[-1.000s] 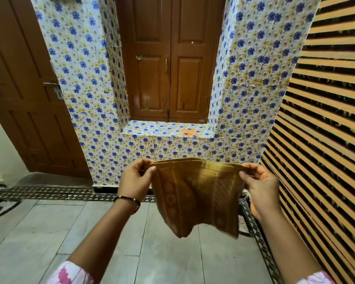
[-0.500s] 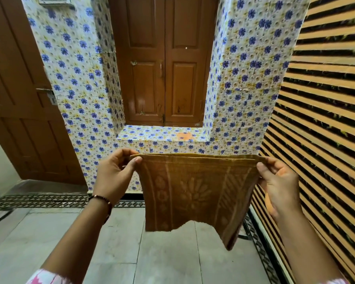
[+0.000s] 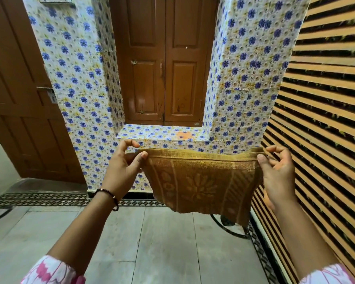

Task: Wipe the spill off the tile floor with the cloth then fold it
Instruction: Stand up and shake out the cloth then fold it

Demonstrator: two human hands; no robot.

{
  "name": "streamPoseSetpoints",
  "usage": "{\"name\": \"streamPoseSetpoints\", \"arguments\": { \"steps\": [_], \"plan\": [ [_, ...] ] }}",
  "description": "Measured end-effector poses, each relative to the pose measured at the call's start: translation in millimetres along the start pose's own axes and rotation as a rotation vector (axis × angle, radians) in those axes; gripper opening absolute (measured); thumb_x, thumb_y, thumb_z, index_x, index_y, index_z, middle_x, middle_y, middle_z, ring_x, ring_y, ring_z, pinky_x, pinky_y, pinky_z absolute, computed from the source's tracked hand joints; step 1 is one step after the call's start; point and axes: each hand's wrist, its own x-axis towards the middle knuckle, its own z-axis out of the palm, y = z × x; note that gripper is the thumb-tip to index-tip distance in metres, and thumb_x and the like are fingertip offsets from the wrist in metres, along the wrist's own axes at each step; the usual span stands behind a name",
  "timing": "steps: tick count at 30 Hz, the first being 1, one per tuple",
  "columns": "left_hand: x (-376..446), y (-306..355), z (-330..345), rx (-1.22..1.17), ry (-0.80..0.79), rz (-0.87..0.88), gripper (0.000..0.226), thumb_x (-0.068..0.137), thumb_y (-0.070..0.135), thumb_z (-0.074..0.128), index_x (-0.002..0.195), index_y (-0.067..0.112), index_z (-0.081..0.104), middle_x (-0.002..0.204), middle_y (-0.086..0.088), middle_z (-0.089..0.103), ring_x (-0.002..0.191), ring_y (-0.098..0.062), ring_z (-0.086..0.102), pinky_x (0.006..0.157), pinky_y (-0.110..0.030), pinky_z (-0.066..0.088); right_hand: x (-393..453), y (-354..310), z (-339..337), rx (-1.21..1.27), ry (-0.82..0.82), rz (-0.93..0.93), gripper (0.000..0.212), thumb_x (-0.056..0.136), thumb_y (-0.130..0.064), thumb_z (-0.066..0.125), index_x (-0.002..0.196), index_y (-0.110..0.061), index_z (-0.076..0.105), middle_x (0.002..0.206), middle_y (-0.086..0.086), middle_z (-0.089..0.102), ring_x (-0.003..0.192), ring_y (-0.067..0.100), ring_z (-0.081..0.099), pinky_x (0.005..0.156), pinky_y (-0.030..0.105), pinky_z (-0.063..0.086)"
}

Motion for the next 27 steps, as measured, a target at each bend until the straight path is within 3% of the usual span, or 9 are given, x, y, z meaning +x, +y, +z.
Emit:
{"name": "streamPoseSetpoints", "arguments": {
  "steps": [6,9,11,14,17,21,23,25,27],
  "plan": [
    [31.3,36.0,2.0,-0.43,0.009,-0.266,0.026,0.089,0.043,0.052,0.095,0.018,0.058,0.068,0.002,0.062,0.059,-0.013,0.057,0.056,-0.03,0.049,35.8,-36.4,5.3,0.123,-0.069,0.149,0.029,0.093,-0.031,0.058,0.114,-0.01,0.057,0.1,0.01,0.067,0.087,0.024,0.067,0.074,0.037,0.057],
    [13.1,4.4,11.2,-0.479,-0.189,-0.73,0.071,0.089,0.068,0.027,0.09,0.011,0.069,0.076,-0.012,0.07,0.063,-0.024,0.068,0.058,-0.032,0.055,29.8,1.3,6.4,0.093,-0.369,0.584,0.072,0.084,-0.073,0.038,0.117,-0.013,0.059,0.111,0.027,0.064,0.097,0.04,0.065,0.086,0.051,0.052],
    [-22.1,-27.8,12.9,-0.648,-0.3,-0.973,0.087,0.081,0.074,0.03,0.103,0.0,0.069,0.092,-0.023,0.069,0.077,-0.034,0.069,0.073,-0.043,0.057,-4.8,45.9,-0.6,0.245,-0.524,0.893,0.087,0.081,-0.076,0.034,0.106,0.0,0.066,0.089,0.028,0.068,0.078,0.037,0.068,0.069,0.046,0.056],
    [-53.7,-58.3,12.9,-0.785,-0.428,-1.179,0.091,0.069,0.071,0.049,0.102,-0.013,0.065,0.106,-0.033,0.063,0.094,-0.044,0.064,0.091,-0.056,0.047,-41.0,80.8,-3.0,0.293,-0.587,1.052,0.059,0.077,-0.048,0.066,0.096,0.008,0.068,0.07,0.019,0.065,0.059,0.03,0.063,0.052,0.032,0.053],
    [-46.5,-60.7,8.6,-0.864,-0.459,-1.102,0.069,0.073,0.054,0.069,0.101,-0.009,0.066,0.102,-0.03,0.065,0.093,-0.041,0.065,0.086,-0.054,0.052,-31.8,76.1,1.0,0.297,-0.452,0.953,0.015,0.078,-0.007,0.059,0.085,0.004,0.067,0.066,0.015,0.068,0.053,0.022,0.066,0.047,0.027,0.055],
    [-30.1,-44.4,2.3,-0.793,-0.448,-0.916,0.061,0.044,0.01,0.091,0.099,-0.002,0.068,0.092,-0.022,0.07,0.079,-0.032,0.07,0.064,-0.04,0.058,-12.5,58.3,3.1,0.404,-0.476,0.804,0.026,0.085,0.014,0.044,0.088,0.003,0.068,0.072,0.016,0.07,0.058,0.021,0.069,0.05,0.028,0.056],
    [-32.2,-48.3,2.9,-0.546,-0.424,-0.921,0.043,0.063,-0.004,0.074,0.105,-0.004,0.064,0.089,-0.02,0.071,0.071,-0.026,0.07,0.058,-0.034,0.058,-7.9,59.2,1.0,0.398,-0.476,0.78,0.03,0.074,0.013,0.059,0.103,0.003,0.06,0.079,0.018,0.069,0.063,0.023,0.07,0.054,0.03,0.058],
    [-34.5,-55.9,5.4,-0.381,-0.369,-0.962,0.024,0.085,-0.009,0.052,0.108,-0.008,0.059,0.084,-0.018,0.07,0.066,-0.023,0.069,0.056,-0.029,0.058,-2.3,67.7,-2.7,0.338,-0.498,0.83,0.071,0.049,0.006,0.083,0.115,0.006,0.056,0.091,0.021,0.066,0.07,0.025,0.07,0.059,0.033,0.059],
    [-32.4,-65.9,3.5,-0.277,-0.324,-0.967,0.02,0.093,-0.004,0.046,0.109,-0.009,0.057,0.079,-0.016,0.068,0.061,-0.019,0.068,0.055,-0.026,0.057,-1.5,71.4,-3.6,0.259,-0.505,0.863,0.069,0.057,0.007,0.076,0.122,0.01,0.053,0.093,0.022,0.064,0.069,0.025,0.069,0.06,0.033,0.06]
  ]
}}
